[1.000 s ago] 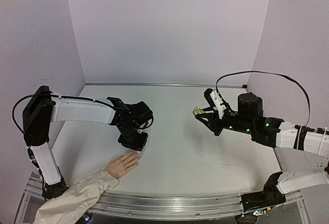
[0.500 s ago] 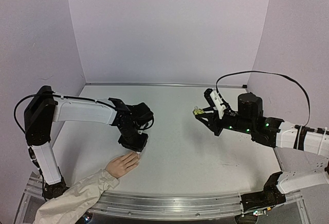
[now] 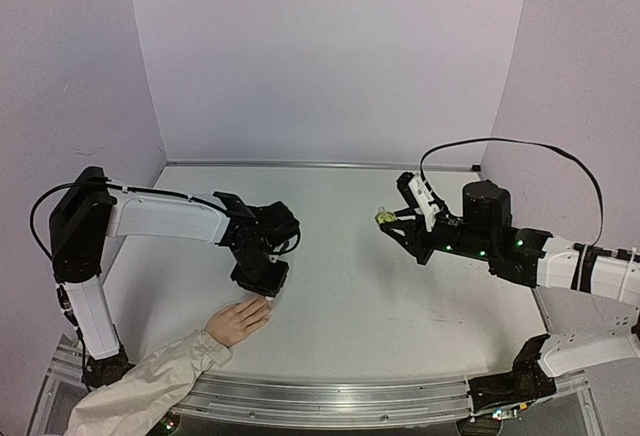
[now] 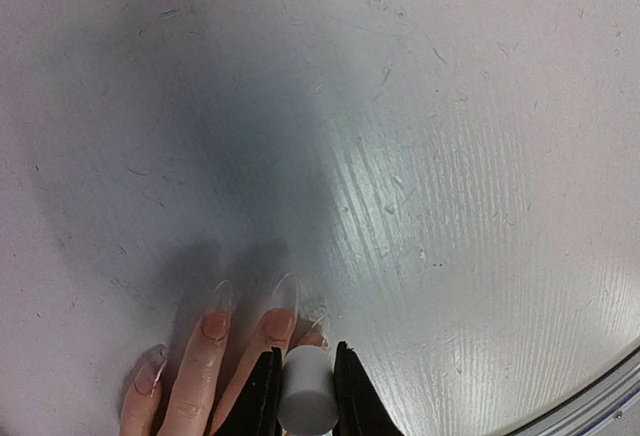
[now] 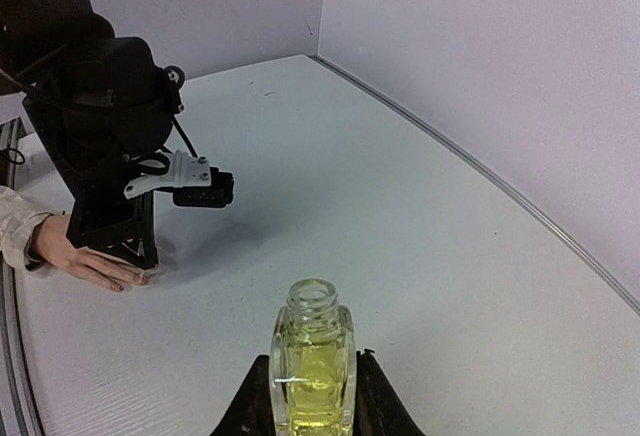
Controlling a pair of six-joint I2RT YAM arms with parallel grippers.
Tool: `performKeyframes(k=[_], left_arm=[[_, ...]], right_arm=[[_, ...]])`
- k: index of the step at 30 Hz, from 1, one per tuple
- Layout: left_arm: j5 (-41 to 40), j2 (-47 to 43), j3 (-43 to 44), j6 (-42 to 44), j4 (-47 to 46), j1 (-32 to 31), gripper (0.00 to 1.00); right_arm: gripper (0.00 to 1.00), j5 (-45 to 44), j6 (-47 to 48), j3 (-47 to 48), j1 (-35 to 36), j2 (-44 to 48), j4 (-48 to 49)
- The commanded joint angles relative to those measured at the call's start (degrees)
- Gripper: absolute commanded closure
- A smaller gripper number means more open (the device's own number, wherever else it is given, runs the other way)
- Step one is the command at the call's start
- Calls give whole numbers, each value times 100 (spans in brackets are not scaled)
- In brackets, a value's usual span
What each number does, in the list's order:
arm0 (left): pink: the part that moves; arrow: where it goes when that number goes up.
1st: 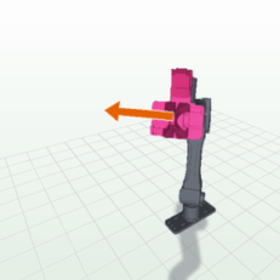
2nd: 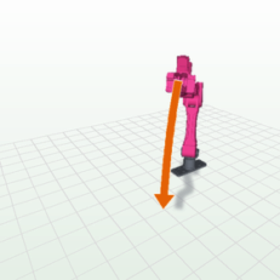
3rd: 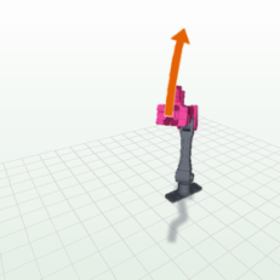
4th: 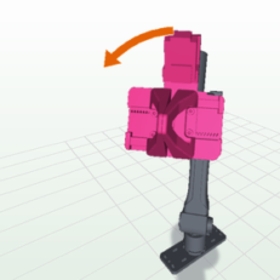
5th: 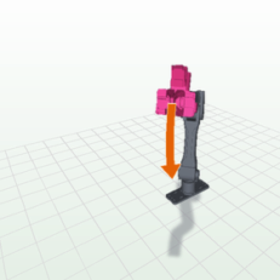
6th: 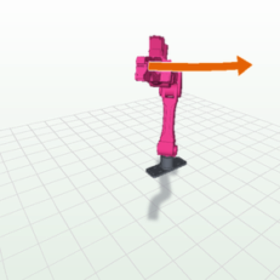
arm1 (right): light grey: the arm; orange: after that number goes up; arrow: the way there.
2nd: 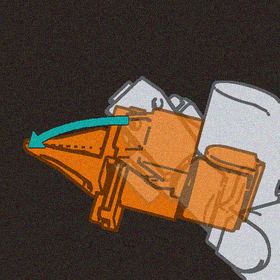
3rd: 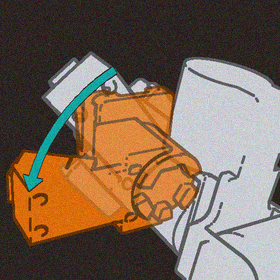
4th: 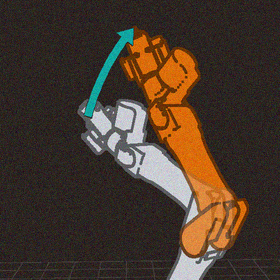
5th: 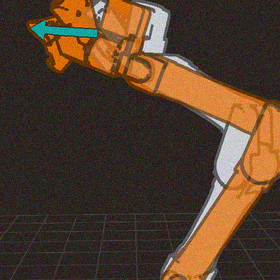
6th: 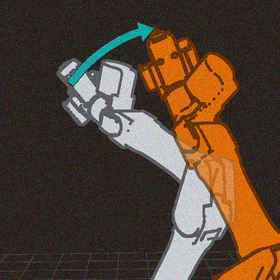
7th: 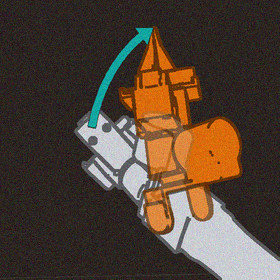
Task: Paint the nails
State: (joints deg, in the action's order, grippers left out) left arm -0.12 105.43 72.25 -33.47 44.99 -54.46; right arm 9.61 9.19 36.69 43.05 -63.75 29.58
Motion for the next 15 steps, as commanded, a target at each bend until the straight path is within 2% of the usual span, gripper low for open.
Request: performKeyframes(k=[1, 15], left_arm=[[-6, 54, 234, 16, -85, -30, 100], [-6, 158, 376, 72, -98, -30, 100]], right_arm=[[100, 24, 15, 111, 2, 38, 320], [100, 14, 21, 117, 2, -4, 320]])
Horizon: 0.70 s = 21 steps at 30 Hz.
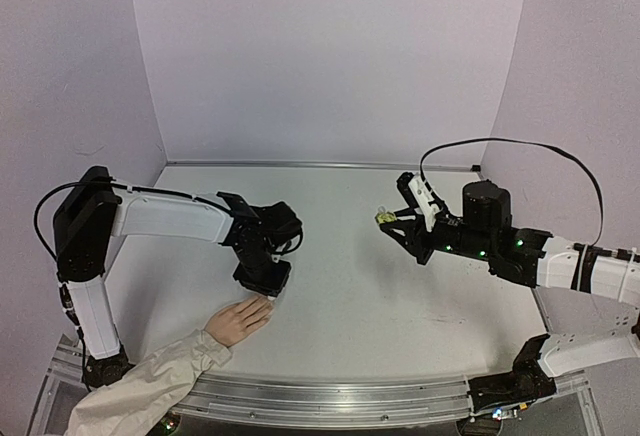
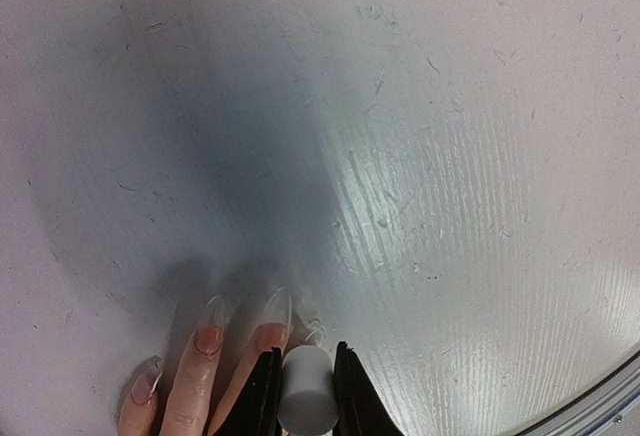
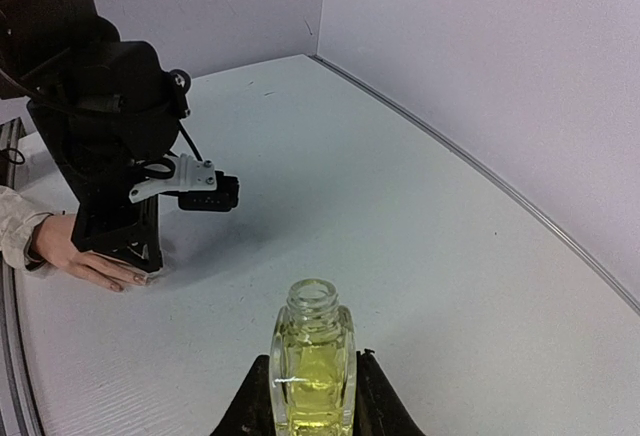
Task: Paint the nails
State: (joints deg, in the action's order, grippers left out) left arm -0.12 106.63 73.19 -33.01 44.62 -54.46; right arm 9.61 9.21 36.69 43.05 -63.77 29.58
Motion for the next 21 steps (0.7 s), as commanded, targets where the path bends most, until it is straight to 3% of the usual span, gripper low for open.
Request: performKeyframes(k=[1, 21], left_arm=[[-6, 48, 296, 29, -57, -30, 100], [-86, -50, 595, 162, 24, -21, 100]], right_arm=[[100, 15, 19, 119, 2, -4, 320], [100, -65, 54, 124, 2, -71, 329]])
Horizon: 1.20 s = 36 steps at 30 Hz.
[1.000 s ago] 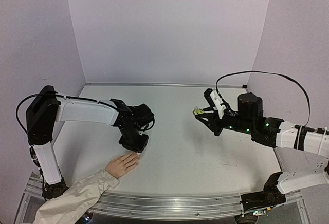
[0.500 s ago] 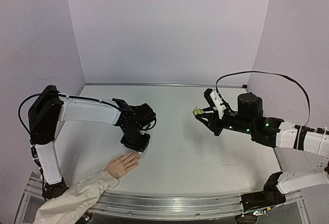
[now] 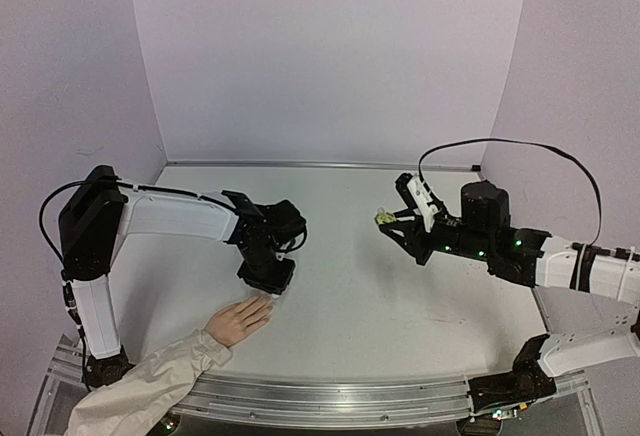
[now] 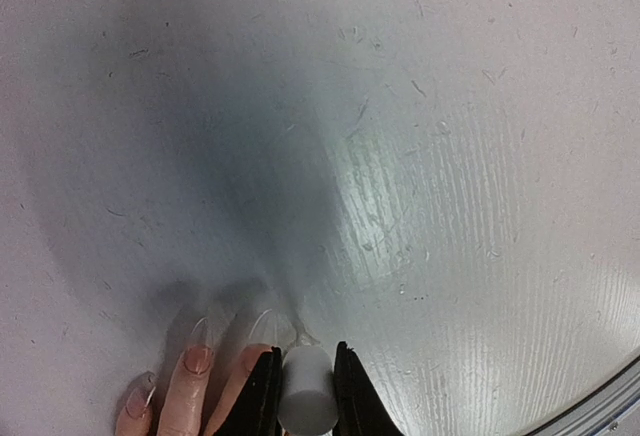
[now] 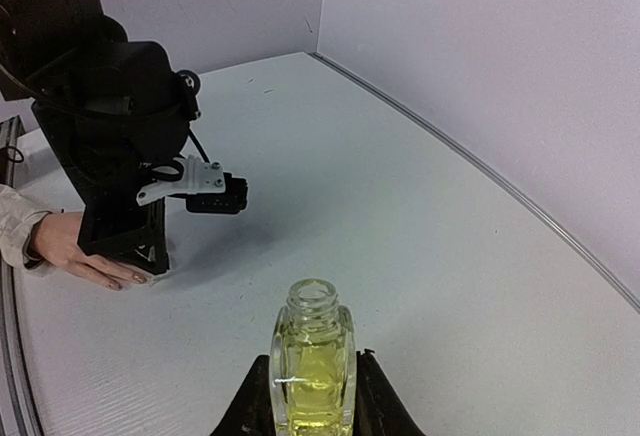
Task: Paint the nails
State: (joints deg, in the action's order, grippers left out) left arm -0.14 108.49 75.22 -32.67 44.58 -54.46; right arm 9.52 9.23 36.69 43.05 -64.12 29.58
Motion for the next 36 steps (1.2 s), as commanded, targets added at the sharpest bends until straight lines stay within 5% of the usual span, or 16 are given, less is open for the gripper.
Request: performKeyframes(k=[1, 16, 26, 36], left_arm=[[-90, -312, 434, 141, 86, -21, 100], [-6, -2139, 805, 984, 56, -21, 100], [1871, -2305, 1520, 1819, -1286, -21, 100], [2549, -2165, 1767, 1930, -1606, -21, 100]], right_arm=[[100, -57, 52, 124, 2, -47, 335], [100, 446, 33, -219, 2, 145, 1040], [100, 1960, -191, 310, 2, -110, 1063], [100, 2532, -473, 638, 76, -498, 1259]])
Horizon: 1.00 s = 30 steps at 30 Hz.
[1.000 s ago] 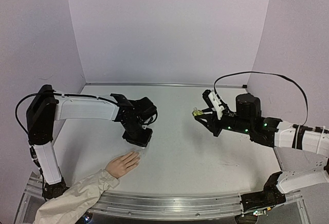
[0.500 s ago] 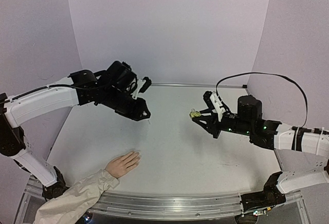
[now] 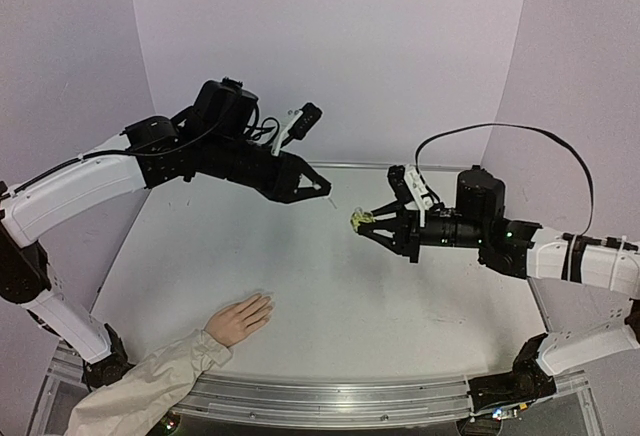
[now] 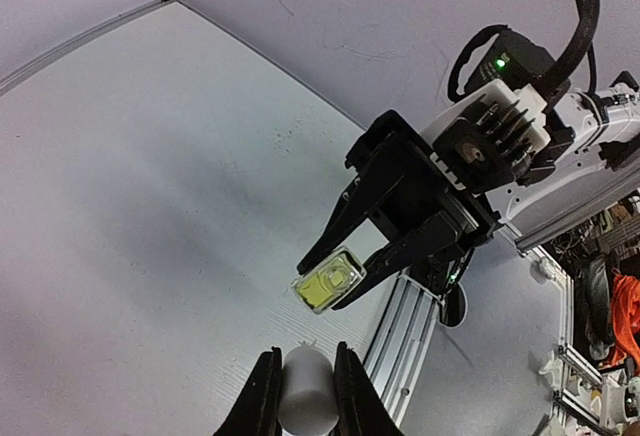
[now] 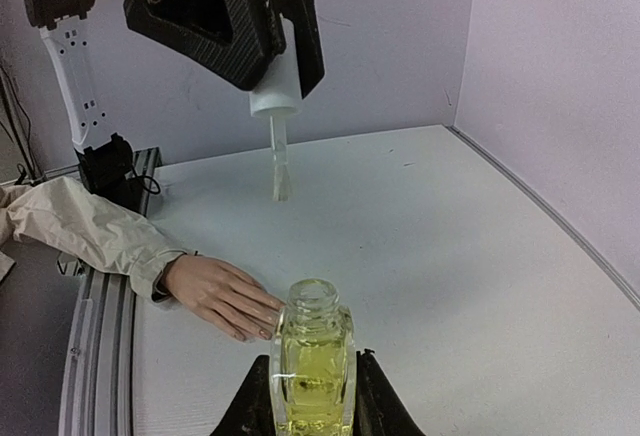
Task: Paint the nails
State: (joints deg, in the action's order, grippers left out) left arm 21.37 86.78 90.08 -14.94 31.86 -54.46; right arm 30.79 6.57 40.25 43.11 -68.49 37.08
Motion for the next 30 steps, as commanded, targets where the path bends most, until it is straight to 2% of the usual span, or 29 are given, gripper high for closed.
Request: performKeyframes(k=[1, 15, 30], left_arm=[[417, 14, 289, 154, -336, -26, 100], [489, 92, 351, 31, -441, -21, 100], [485, 114, 290, -27, -523, -21, 100]], right_arm=[[100, 436, -223, 297, 81, -100, 552], [100, 464, -270, 583, 267, -460, 722], [100, 367, -272, 537, 284, -459, 735]])
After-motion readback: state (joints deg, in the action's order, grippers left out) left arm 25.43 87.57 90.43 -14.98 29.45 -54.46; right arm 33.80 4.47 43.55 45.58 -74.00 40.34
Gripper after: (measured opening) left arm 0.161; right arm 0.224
